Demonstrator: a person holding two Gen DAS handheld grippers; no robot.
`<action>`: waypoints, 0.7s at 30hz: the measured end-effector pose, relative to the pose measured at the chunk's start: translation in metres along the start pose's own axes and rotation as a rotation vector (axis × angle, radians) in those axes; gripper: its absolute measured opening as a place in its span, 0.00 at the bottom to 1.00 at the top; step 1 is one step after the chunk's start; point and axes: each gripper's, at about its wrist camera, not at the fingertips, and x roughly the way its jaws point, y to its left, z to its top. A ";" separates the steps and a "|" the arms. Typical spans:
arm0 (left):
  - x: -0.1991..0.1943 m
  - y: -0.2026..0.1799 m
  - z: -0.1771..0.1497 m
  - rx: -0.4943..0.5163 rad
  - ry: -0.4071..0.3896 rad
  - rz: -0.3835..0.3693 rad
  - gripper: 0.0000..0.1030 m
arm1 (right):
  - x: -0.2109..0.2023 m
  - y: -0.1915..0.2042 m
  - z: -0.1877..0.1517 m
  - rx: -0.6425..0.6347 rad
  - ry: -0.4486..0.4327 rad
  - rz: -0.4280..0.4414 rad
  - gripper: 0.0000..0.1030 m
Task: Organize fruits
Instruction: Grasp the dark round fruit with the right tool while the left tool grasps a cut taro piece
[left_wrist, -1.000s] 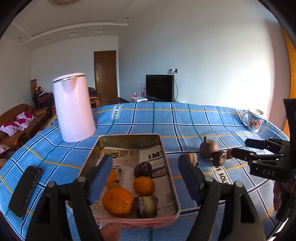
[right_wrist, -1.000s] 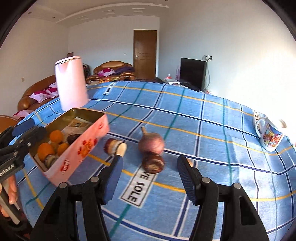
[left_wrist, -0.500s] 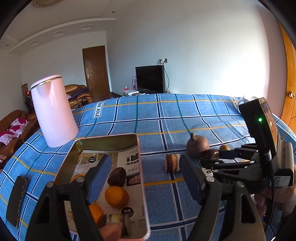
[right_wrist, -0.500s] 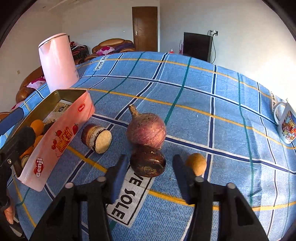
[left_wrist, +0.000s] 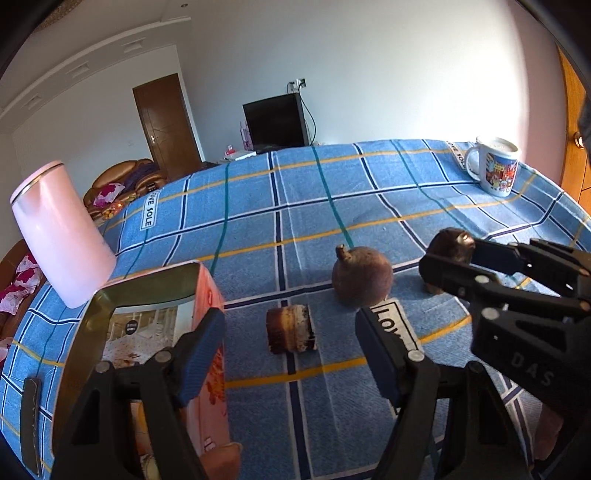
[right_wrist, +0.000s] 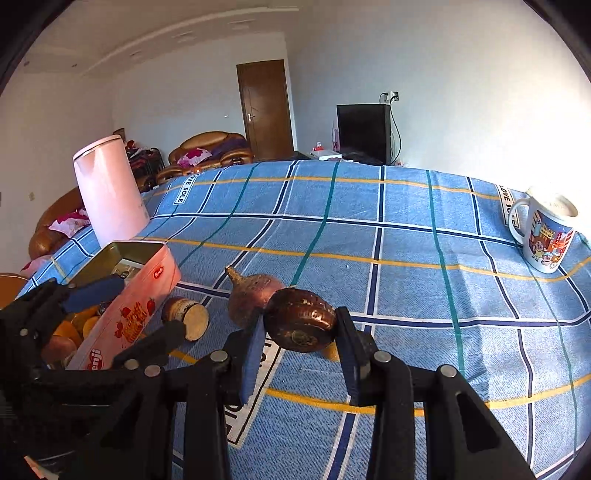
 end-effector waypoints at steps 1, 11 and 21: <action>0.005 -0.001 0.001 0.002 0.014 0.002 0.70 | -0.001 -0.001 0.000 0.001 -0.007 0.003 0.38; 0.041 -0.001 0.003 -0.025 0.145 0.004 0.50 | -0.005 -0.001 -0.001 -0.001 -0.044 0.007 0.38; 0.024 0.014 -0.003 -0.093 0.078 -0.068 0.32 | -0.014 -0.001 -0.003 -0.001 -0.086 0.004 0.38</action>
